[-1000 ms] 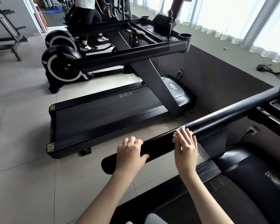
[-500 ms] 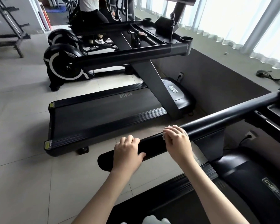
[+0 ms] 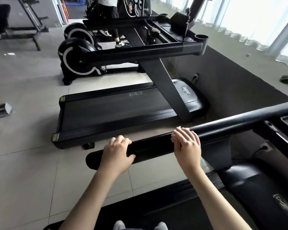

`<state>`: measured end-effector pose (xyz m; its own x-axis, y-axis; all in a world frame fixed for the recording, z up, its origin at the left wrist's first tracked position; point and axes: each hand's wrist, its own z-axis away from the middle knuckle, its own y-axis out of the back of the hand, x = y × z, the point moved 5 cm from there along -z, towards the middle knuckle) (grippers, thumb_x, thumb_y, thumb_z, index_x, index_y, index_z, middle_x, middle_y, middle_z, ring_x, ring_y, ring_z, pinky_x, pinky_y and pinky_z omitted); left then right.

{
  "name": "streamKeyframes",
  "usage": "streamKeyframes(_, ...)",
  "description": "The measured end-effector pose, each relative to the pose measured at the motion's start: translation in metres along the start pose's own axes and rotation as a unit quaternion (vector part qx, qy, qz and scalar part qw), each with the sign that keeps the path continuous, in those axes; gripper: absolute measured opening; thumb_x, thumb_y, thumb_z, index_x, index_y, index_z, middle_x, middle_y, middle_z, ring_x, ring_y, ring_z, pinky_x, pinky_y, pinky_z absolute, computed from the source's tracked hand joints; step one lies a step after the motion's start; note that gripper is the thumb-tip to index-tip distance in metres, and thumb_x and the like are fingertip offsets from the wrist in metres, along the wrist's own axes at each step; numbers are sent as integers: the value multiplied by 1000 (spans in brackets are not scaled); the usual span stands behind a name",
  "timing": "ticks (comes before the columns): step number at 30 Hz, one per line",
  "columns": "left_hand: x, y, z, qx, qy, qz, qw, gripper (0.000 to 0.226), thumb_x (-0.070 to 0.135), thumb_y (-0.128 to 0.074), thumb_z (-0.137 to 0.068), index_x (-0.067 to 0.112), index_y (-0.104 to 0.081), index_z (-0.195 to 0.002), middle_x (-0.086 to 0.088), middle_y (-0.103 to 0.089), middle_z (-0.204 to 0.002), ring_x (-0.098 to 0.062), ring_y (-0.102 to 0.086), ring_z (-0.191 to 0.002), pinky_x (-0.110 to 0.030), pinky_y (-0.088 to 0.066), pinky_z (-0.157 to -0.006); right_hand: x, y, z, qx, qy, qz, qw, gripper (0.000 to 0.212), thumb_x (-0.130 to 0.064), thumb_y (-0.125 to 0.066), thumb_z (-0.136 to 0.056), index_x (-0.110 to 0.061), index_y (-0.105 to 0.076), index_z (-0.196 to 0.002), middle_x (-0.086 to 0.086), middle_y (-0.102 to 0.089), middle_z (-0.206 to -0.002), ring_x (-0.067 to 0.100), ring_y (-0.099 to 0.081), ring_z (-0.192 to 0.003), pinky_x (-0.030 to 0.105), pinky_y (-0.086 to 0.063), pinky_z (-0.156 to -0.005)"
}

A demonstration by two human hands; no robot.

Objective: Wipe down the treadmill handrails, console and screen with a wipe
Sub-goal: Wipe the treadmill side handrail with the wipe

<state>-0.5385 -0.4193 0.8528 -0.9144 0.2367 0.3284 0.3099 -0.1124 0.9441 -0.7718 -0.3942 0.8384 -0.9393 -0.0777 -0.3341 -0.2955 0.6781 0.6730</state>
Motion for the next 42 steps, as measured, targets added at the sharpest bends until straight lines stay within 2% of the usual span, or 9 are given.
streamKeyframes(3, 4, 0, 0, -3, 12, -9, 1000, 44, 44, -58, -89, 21, -53, -126, 6, -49, -123, -18, -43, -114, -31, -38, -93, -15, -6, 11, 17, -16, -34, 999, 25, -10, -51, -89, -6, -73, -99, 8, -70, -112, 21, -54, -116, 38, -38, -102)
streamKeyframes(7, 17, 1, -7, -6, 0, -41, 999, 46, 49, -51, -92, 22, -50, -129, 8, -47, -128, -16, -42, -119, -29, -34, -95, -8, -7, 19, -17, 77, -28, 996, 33, -11, -49, -86, -9, -72, -109, 5, -68, -120, 20, -54, -119, 40, -37, -105)
streamKeyframes(9, 34, 0, -12, 8, -27, -16, 999, 50, 45, -52, -94, 23, -45, -138, 8, -45, -134, -16, -40, -124, -29, -31, -98, 14, 0, 11, -1, 42, -7, 999, 30, -12, -50, -87, -11, -73, -106, 3, -69, -118, 21, -58, -116, 40, -37, -105)
streamKeyframes(13, 78, -8, -23, 23, -90, -1, 996, 59, 44, -55, -93, 21, -38, -145, 8, -42, -140, -16, -37, -129, -29, -29, -101, 15, 3, -12, 14, -54, -13, 998, 25, -16, -49, -87, -10, -73, -89, 4, -73, -100, 25, -66, -101, 36, -35, -101)
streamKeyframes(18, 92, -27, -31, 22, -74, -25, 997, 52, 41, -58, -92, 26, -44, -140, 9, -47, -133, -15, -40, -123, -28, -30, -96, 12, 0, -29, -80, 69, -32, 994, 19, -15, -52, -83, -18, -69, -74, -7, -71, -81, 16, -65, -80, 32, -34, -95)
streamKeyframes(24, 92, -28, -35, 28, -54, -1, 998, 49, 38, -62, -90, 24, -50, -135, 8, -50, -130, -15, -41, -122, -29, -31, -97, 38, 0, -50, -74, -56, 41, 995, 33, -21, -39, -80, -18, -61, -56, -3, -64, -59, 23, -63, -61, 34, -31, -94)
streamKeyframes(29, 92, -27, -34, 32, -51, 1, 998, 48, 37, -64, -89, 23, -51, -134, 7, -51, -128, -16, -42, -121, -30, -33, -97, 17, 7, -30, -83, 69, -41, 993, 19, -12, -52, -81, -15, -70, -75, -6, -72, -85, 16, -66, -80, 29, -34, -95)
streamKeyframes(35, 91, -28, -34, 33, -47, 1, 998, 48, 39, -62, -89, 25, -51, -134, 8, -50, -129, -15, -41, -121, -28, -32, -97, 53, 12, -22, 10, -38, 2, 999, 32, -16, -44, -91, -3, -73, -96, 12, -71, -106, 30, -67, -102, 37, -37, -101)
streamKeyframes(42, 92, -27, -39, 20, -45, -7, 999, 45, 37, -62, -87, 22, -54, -129, 7, -52, -126, -17, -43, -119, -27, -32, -94, 54, 6, 11, -16, 28, -13, 999, 36, -12, -44, -93, -4, -66, -120, 11, -60, -131, 26, -53, -125, 43, -35, -107)
